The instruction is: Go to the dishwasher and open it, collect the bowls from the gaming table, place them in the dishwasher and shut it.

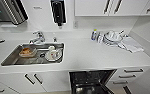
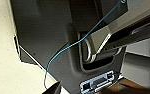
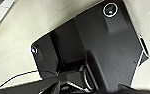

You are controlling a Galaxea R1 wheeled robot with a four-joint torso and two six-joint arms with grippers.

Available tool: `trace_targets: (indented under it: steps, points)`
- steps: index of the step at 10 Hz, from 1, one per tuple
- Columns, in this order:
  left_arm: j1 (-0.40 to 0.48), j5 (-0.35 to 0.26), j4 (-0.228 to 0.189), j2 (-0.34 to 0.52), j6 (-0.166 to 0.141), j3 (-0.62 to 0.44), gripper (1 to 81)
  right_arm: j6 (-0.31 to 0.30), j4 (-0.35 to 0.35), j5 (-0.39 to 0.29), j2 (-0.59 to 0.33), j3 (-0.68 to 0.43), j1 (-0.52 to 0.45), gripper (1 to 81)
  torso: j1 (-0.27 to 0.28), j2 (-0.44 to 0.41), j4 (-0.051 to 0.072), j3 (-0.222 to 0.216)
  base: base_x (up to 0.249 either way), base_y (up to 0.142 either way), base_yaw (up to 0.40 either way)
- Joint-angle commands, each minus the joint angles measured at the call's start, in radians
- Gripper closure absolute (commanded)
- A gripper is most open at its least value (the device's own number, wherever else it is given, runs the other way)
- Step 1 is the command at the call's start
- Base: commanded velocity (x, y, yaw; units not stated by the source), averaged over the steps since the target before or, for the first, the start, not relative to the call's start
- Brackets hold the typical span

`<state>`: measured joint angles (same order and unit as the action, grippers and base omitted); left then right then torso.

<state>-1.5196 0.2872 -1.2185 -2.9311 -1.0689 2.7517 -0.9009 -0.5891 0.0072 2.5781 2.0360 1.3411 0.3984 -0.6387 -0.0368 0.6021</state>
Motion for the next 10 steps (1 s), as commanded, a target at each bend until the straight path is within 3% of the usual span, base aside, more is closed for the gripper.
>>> trace_targets:
  steps: [1,7,8,10]
  points:
    - [-0.014,-0.039,-0.003,0.010,0.006,0.003,1.0,0.005,-0.018,-0.043,0.003,0.019,-0.032,1.0,0.061,-0.094,0.000,0.000,0.000,0.000,0.000]
    - [-0.014,-0.039,-0.004,0.013,0.006,0.003,1.0,-0.010,-0.005,-0.043,0.082,0.090,-0.099,1.0,0.192,-0.303,0.000,-0.001,0.000,0.000,0.000]
    - [-0.014,-0.039,-0.004,0.015,0.006,0.003,1.0,-0.010,-0.005,-0.043,0.101,0.104,-0.127,1.0,0.152,-0.241,0.000,-0.001,0.000,0.000,0.000]
    - [-0.014,-0.039,-0.006,0.016,0.006,0.003,1.0,-0.012,-0.001,-0.043,0.134,0.133,-0.193,1.0,0.187,-0.298,0.000,-0.002,0.000,0.000,0.000]
